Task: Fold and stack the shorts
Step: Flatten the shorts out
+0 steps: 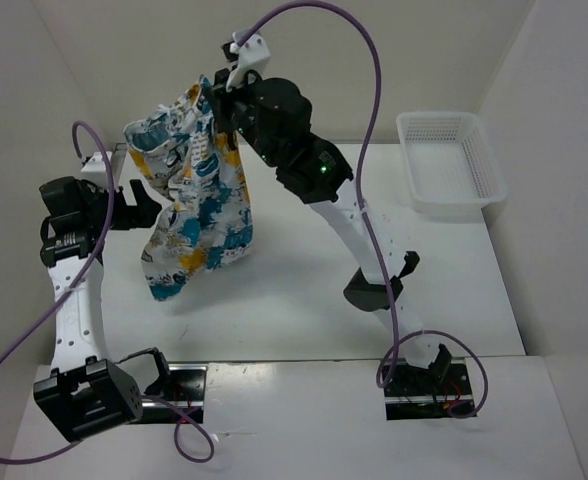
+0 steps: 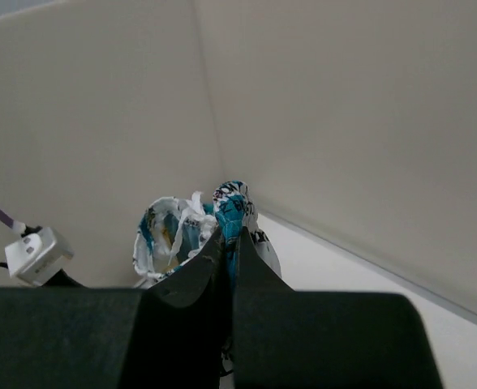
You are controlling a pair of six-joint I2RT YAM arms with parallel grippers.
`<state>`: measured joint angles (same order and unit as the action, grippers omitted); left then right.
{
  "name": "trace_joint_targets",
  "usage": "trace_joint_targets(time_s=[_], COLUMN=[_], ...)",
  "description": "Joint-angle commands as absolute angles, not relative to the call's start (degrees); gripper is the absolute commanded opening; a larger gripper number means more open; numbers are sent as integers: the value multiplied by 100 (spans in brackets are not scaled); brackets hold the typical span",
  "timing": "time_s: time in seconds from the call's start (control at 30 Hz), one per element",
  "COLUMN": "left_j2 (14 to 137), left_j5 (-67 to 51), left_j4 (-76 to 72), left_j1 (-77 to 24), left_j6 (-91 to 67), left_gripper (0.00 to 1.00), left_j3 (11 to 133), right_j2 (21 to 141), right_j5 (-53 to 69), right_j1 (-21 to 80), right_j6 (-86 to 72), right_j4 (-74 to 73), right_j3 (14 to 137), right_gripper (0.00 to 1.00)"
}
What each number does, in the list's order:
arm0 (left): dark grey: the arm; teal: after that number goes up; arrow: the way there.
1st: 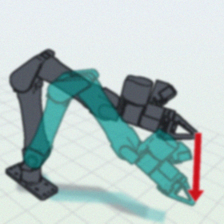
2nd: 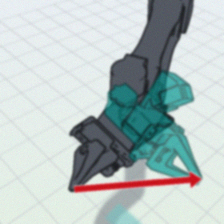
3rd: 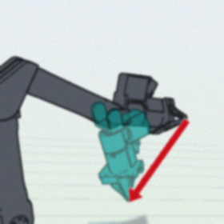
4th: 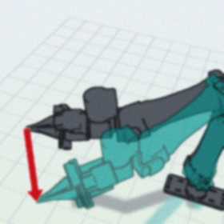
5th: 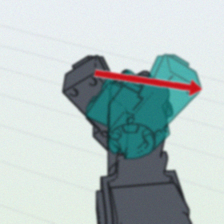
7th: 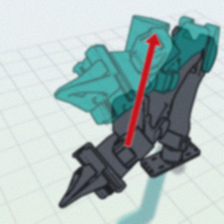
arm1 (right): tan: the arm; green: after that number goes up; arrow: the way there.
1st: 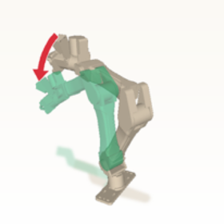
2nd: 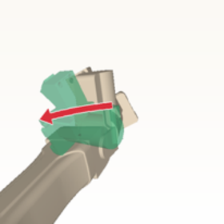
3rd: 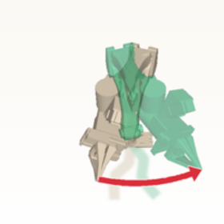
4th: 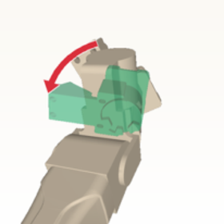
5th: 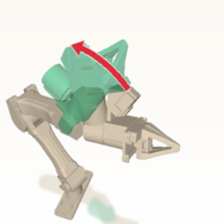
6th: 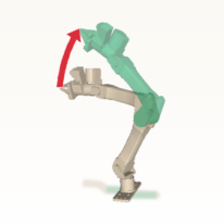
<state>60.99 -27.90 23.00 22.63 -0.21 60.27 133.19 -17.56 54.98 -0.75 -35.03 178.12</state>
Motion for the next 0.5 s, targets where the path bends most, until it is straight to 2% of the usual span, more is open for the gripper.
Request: trace_joint_targets(time_s=[0.0, 0.1, 0.23, 0.3, 0.33, 0.37, 0.43, 0.47], left_j2=[6170, 6275, 6381, 6442, 6442, 6442, 6442, 6442], left_j5=[-3489, -3288, -2998, -2919, -2918, -2857, -2856, -2856], left_j4=[2224, 2434, 2583, 2698, 2698, 2698, 2751, 2751], left_j1=[2197, 2083, 1969, 1916, 1916, 1916, 1916, 1916], left_j6=[0, 0, 0, 0, 0, 0, 0, 0], left_gripper=[99, 99, 99, 99, 99, 99, 99, 99], left_j3=[6267, 6319, 6267, 6214, 6118, 6065, 5951, 5898], right_j2=[13148, 13148, 12799, 12517, 12316, 11852, 11349, 10920], right_j5=[-1969, -1584, -450, -177, 16, 487, 982, 1324], right_j1=[5012, 4581, 4158, 3939, 3659, 3500, 3096, 3015], right_j6=[-252, -710, -1142, -1248, -1326, -1327, -1205, -1117], right_j4=[-3584, -4086, -4288, -4289, -4211, -4158, -3948, -3946], right_j3=[17782, 16579, 14857, 13584, 13092, 12069, 10531, 10086], right_gripper=[0, 0, 0, 9, 16, 41, 79, 91])
